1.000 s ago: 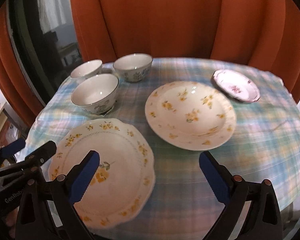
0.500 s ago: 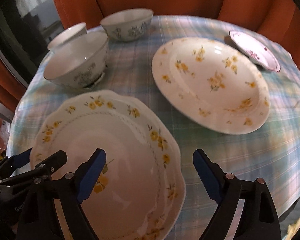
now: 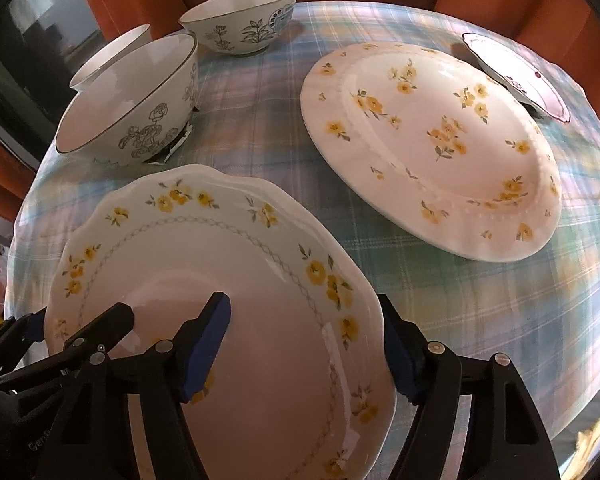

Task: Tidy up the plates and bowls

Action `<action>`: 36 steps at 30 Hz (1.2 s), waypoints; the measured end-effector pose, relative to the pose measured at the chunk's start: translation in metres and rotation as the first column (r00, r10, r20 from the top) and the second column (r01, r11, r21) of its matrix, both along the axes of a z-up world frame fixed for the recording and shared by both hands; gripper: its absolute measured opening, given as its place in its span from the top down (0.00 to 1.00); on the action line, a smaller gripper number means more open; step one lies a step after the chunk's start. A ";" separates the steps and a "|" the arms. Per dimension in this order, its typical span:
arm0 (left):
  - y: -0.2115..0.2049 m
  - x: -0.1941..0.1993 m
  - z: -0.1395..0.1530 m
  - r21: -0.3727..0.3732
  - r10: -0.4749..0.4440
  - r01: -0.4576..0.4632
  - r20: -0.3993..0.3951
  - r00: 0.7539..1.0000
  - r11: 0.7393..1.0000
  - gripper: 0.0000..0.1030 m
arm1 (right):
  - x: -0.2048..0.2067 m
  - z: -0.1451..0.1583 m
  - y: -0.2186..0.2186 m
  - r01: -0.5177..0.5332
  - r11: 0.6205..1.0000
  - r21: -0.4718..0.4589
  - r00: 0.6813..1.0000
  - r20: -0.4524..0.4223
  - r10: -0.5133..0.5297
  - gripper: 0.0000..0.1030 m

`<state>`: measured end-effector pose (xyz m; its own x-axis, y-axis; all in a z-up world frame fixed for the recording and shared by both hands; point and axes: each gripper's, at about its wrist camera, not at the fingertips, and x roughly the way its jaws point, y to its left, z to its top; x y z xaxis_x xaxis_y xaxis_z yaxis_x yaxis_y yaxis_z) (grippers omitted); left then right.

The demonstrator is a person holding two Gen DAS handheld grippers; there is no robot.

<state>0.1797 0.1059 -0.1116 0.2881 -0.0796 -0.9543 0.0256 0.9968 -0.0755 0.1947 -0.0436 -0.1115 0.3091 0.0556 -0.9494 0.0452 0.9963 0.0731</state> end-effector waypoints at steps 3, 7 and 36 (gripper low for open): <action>-0.005 -0.001 0.006 0.015 -0.020 0.020 -0.003 1.000 1.000 0.35 | 0.001 0.002 -0.001 0.014 1.000 -0.009 1.000 -0.018 -0.014 0.29; -0.008 0.000 0.016 0.001 -0.044 0.044 0.006 0.999 0.999 0.34 | 0.000 0.010 -0.009 0.047 0.999 0.004 0.998 -0.041 -0.047 0.30; -0.150 -0.014 0.052 -0.028 -0.052 0.056 0.121 0.991 0.998 0.33 | -0.027 0.064 -0.157 0.096 0.995 -0.003 0.992 0.085 -0.095 0.31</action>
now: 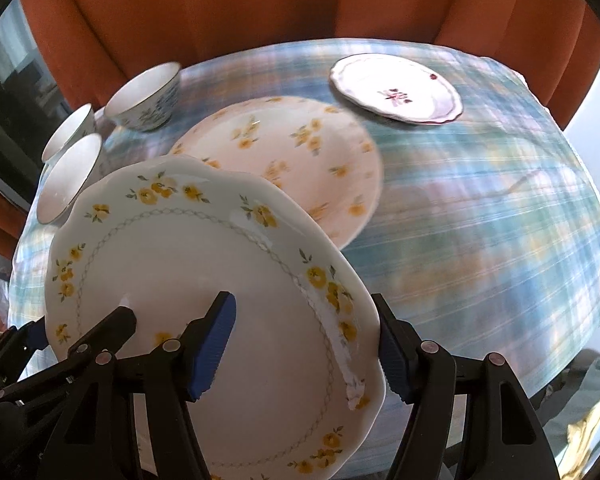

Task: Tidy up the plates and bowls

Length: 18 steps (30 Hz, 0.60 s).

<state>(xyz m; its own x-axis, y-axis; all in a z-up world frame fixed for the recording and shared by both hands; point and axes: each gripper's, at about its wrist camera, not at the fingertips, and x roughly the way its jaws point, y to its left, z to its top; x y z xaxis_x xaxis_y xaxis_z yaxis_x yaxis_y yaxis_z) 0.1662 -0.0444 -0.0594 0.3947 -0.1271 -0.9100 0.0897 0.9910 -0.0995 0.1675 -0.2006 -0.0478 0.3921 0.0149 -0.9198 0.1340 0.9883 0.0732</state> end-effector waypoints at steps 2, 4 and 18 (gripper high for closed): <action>-0.012 -0.001 0.001 0.000 0.004 -0.004 -0.001 1.000 1.000 0.33 | 0.001 0.001 -0.014 -0.003 1.000 0.002 1.000 0.003 0.003 0.31; -0.024 0.001 0.001 0.003 0.009 -0.009 -0.001 1.000 1.000 0.33 | 0.002 0.001 -0.027 -0.006 1.000 0.005 1.000 0.005 0.006 0.31; -0.110 0.009 -0.013 -0.002 0.034 -0.034 -0.011 0.999 0.999 0.32 | 0.011 -0.008 -0.112 -0.022 1.000 0.016 1.000 -0.004 0.023 0.31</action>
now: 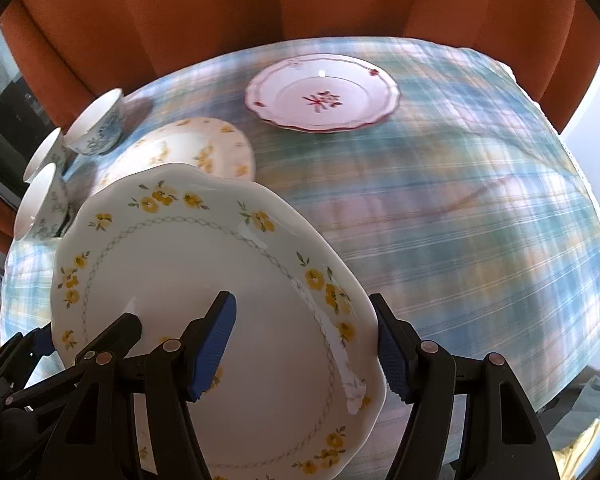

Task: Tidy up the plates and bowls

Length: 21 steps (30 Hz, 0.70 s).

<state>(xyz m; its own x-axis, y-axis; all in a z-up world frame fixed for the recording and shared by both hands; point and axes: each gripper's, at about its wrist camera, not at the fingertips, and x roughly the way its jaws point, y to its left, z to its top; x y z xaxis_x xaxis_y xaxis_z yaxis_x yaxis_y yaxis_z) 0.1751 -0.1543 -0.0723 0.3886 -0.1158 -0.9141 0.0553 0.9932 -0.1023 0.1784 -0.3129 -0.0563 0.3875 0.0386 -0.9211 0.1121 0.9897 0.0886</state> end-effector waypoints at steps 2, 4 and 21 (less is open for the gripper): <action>-0.013 0.001 -0.003 -0.002 -0.001 0.001 -0.003 1.000 1.000 0.32 | 0.000 -0.002 -0.014 -0.002 1.000 -0.006 1.000 0.001 0.002 0.31; -0.027 0.000 -0.007 -0.001 -0.006 0.006 -0.008 1.000 1.000 0.32 | 0.000 -0.005 -0.029 0.000 1.000 -0.010 1.000 -0.004 0.000 0.31; -0.090 0.018 -0.043 0.039 -0.001 0.006 -0.135 0.991 0.999 0.24 | 0.009 -0.032 -0.099 0.001 1.000 0.026 0.997 -0.073 0.001 0.31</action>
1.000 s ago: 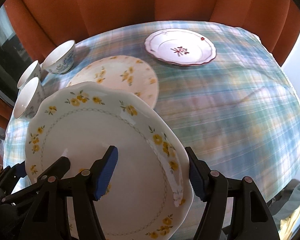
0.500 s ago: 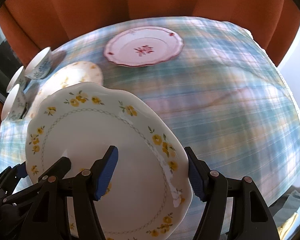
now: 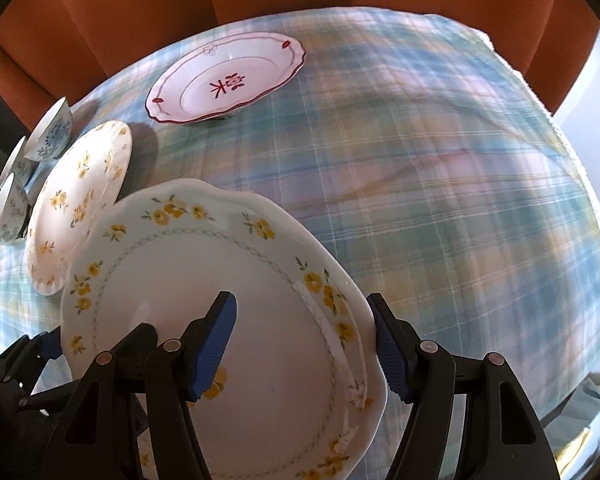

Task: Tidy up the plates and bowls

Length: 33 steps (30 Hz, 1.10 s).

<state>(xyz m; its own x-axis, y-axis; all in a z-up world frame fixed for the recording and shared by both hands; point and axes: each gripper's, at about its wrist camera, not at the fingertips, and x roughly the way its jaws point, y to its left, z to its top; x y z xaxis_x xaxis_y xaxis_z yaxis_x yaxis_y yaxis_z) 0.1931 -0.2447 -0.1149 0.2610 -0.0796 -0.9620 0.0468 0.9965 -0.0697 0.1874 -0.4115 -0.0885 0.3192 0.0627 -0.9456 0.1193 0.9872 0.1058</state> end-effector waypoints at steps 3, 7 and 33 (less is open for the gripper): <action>0.001 0.004 -0.004 0.004 0.017 -0.017 -0.010 1.000 1.000 0.26 | 0.005 -0.005 0.000 -0.004 1.000 0.016 1.000 -0.011 0.004 0.31; 0.001 0.008 -0.004 -0.003 0.023 -0.023 -0.008 1.000 1.000 0.27 | 0.009 -0.006 0.003 -0.018 1.000 0.013 1.000 -0.013 0.018 0.31; 0.108 -0.012 0.053 -0.021 -0.016 0.020 0.150 0.989 1.000 0.19 | -0.010 0.047 0.101 -0.036 0.999 -0.002 0.983 0.182 0.036 0.13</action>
<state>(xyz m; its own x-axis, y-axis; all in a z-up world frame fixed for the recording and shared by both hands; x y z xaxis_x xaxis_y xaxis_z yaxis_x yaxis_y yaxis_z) 0.1815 -0.1367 -0.0618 0.4003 -0.1066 -0.9102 0.0762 0.9936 -0.0829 0.1776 -0.3109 -0.0414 0.4832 0.0787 -0.8719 0.0624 0.9903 0.1239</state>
